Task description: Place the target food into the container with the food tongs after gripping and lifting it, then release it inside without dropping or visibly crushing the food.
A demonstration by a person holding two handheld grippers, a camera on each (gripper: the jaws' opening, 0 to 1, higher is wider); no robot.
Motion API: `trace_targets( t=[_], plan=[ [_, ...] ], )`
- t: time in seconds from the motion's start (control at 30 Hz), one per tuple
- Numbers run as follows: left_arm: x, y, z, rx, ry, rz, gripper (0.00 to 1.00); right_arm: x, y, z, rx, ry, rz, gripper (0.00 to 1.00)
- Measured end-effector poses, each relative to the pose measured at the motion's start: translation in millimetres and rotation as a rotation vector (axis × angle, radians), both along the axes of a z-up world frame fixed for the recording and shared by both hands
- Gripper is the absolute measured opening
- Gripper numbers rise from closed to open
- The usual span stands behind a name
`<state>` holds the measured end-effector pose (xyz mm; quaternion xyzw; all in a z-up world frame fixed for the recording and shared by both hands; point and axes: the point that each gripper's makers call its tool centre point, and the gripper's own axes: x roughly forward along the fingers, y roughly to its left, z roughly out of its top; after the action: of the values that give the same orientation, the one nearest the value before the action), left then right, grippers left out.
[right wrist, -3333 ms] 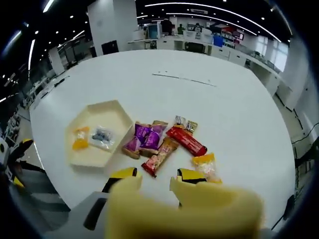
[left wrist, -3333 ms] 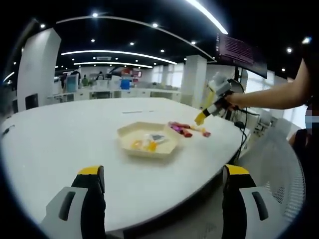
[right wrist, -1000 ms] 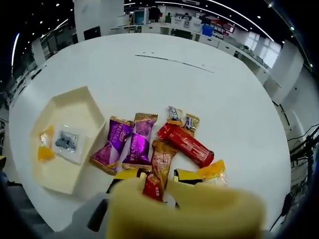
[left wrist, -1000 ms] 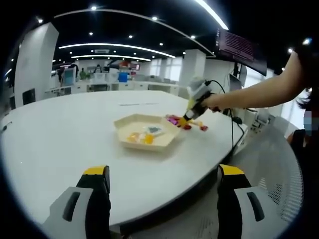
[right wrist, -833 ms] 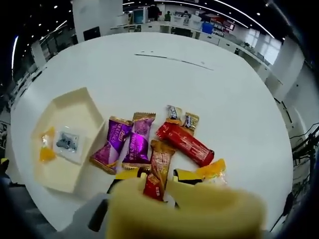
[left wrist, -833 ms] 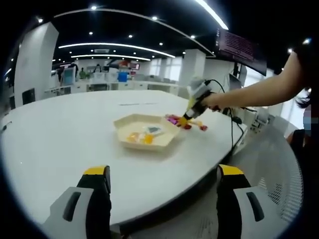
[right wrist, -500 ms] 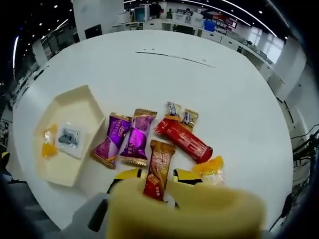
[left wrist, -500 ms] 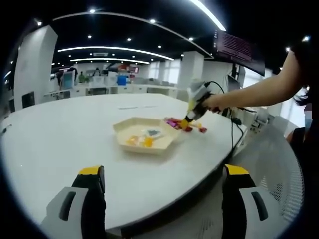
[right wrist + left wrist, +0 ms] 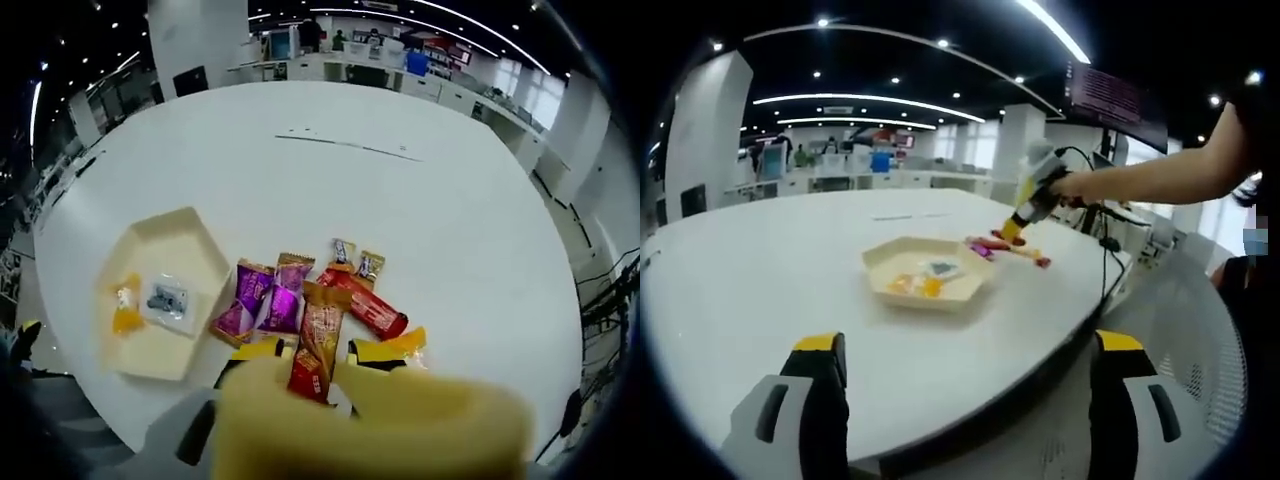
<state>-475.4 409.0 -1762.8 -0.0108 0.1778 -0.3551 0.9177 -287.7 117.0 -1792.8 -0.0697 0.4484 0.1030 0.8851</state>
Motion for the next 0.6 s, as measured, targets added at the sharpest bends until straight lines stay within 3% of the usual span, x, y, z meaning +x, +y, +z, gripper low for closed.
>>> trace_targets(
  t=[0.27, 0.6],
  plan=[
    [1.6, 2, 0.5, -0.010, -0.001, 0.018, 0.95, -6, 0, 2.7, 0.019, 0.000, 0.000, 0.24],
    [0.1, 1, 0.6, 0.001, -0.015, 0.010, 0.99, -11, -1, 14.6, 0.010, -0.004, 0.005, 0.24]
  ],
)
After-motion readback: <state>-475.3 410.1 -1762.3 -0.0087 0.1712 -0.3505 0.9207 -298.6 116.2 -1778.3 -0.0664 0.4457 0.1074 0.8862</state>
